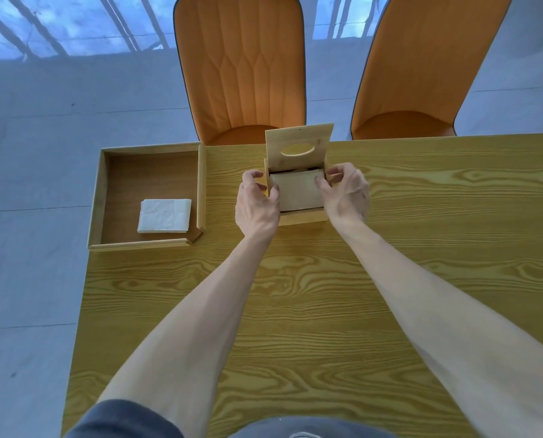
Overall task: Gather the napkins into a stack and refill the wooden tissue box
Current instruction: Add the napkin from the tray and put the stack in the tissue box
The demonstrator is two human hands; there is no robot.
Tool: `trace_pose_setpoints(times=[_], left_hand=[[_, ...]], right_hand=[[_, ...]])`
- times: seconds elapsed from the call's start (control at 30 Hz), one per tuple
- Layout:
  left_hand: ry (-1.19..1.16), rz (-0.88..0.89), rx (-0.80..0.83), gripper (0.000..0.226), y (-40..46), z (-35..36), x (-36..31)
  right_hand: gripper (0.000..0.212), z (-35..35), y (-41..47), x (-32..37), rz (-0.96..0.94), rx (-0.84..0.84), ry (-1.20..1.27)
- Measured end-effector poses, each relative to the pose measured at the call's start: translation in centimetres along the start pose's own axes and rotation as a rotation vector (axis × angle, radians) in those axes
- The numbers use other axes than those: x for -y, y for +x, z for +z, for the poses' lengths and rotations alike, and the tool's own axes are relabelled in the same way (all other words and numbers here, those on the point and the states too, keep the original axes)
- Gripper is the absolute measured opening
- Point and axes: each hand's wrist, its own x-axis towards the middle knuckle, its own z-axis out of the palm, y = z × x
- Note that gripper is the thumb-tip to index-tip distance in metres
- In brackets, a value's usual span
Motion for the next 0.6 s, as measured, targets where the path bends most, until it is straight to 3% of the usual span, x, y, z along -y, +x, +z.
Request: trace_pose_setpoints(times=[0.33,0.6], left_hand=[[0.012,-0.087,0.09,0.036,0.4,0.2,-0.1],[0.067,-0.124,0.327,0.044,0.2,-1.8,-0.1]], right_hand=[[0.026,0.0,-0.2,-0.7,0.025,0.034,-0.019],[0.015,-1.5,-1.0,-0.2,-0.049,0.153,-0.156]])
